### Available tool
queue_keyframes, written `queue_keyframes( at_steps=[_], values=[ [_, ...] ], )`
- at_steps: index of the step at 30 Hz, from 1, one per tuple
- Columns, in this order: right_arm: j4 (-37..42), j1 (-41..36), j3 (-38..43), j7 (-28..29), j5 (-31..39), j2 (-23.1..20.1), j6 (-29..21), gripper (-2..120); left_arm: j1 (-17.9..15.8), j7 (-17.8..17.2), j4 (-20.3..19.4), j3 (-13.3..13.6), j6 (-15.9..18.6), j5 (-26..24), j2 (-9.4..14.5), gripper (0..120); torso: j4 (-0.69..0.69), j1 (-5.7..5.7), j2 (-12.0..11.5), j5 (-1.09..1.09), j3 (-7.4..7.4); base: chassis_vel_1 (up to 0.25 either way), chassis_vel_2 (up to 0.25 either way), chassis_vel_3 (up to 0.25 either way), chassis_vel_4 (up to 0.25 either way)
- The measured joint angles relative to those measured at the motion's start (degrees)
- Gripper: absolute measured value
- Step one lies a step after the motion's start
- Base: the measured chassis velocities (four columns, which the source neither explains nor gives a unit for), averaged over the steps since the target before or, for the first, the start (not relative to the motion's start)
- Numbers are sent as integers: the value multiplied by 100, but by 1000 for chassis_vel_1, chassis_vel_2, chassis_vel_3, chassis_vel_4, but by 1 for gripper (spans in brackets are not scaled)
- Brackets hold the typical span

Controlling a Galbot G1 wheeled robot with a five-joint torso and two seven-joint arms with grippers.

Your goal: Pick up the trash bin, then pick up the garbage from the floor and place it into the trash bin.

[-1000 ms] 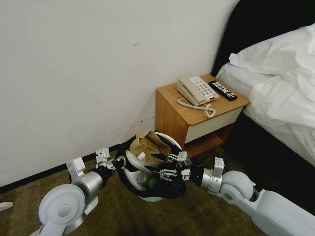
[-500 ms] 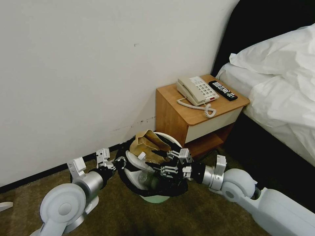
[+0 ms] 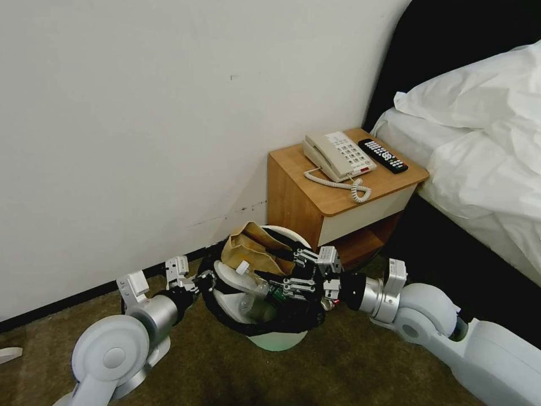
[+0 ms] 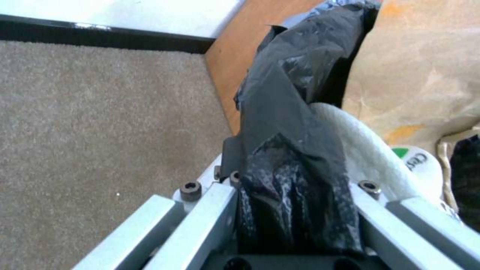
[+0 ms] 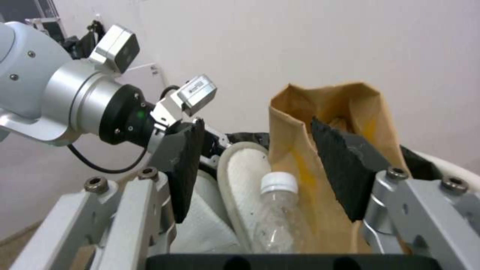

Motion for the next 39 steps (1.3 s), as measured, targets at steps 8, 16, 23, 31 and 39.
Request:
queue_keyframes(
  at_steps=[8,16,23,31,39],
  values=[
    [46,2,12,31,39,-3,8,59,48,-6,0,-32,-8,19,-1,4,0,0,0,0,0,0,0,0,0],
    [156,-1,83,120,110,-24,35,59,116,-9,2,-67,-17,96,26,4,0,0,0,0,0,0,0,0,0],
    [281,-1,245,252,239,-98,79,59,190,28,57,-103,-21,329,19,4,0,0,0,0,0,0,0,0,0],
    [339,-53,455,351,283,-120,195,60,272,78,91,-182,-31,496,40,4,0,0,0,0,0,0,0,0,0],
    [350,-84,468,365,281,-102,248,61,310,78,94,-253,-56,497,61,4,0,0,0,0,0,0,0,0,0]
  ],
)
